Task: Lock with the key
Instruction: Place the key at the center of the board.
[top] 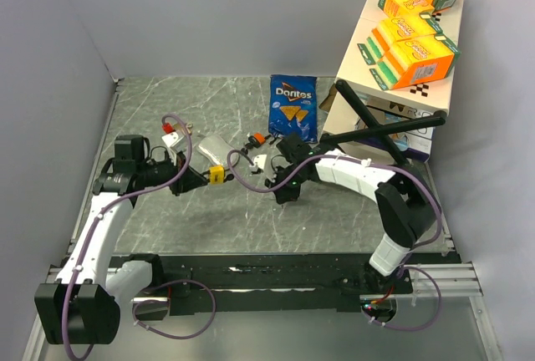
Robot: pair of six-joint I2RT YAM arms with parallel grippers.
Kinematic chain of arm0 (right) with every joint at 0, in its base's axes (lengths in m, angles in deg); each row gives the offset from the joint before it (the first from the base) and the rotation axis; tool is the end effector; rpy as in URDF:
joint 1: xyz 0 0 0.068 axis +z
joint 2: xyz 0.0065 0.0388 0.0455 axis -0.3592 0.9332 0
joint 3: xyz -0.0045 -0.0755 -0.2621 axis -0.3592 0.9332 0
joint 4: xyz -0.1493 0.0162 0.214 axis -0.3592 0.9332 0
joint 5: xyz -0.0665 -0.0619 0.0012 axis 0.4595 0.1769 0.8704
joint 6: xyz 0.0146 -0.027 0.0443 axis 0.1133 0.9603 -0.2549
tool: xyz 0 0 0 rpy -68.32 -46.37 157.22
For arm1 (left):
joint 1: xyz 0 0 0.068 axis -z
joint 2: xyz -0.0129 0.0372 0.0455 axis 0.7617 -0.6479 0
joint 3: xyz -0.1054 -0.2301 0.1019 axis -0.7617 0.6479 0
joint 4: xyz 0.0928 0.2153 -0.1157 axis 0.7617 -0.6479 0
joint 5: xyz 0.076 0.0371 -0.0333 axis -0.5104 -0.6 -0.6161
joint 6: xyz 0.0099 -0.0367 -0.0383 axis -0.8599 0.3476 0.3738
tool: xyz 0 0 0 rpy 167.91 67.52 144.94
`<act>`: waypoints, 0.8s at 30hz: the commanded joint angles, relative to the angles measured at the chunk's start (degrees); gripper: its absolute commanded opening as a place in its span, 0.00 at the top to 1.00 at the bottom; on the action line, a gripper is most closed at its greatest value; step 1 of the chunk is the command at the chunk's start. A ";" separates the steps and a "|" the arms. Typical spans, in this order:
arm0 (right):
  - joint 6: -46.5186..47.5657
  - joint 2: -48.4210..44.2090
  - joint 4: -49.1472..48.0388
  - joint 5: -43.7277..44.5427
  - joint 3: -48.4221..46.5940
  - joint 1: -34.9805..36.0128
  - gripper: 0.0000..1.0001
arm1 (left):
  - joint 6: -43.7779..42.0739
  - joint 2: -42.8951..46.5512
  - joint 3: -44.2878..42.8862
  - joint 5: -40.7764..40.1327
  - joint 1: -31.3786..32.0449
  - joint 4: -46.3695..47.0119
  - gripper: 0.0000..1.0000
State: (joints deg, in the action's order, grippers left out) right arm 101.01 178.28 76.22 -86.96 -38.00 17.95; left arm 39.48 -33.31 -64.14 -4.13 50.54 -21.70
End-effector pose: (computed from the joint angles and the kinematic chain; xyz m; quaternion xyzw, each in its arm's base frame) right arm 0.2426 0.2179 0.2009 -0.6027 0.7345 0.2470 0.1904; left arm 0.1919 -0.0330 0.2846 0.2942 0.7720 -0.3988 0.3980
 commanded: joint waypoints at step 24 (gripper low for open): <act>11.60 -16.24 -17.37 -7.54 -1.87 3.88 0.03 | -38.45 -12.55 -20.16 12.24 -0.05 -41.49 0.99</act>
State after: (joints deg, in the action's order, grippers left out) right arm 105.78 171.11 68.92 -90.15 -44.16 19.85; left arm 9.30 -45.86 -80.64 -0.04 50.46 -54.32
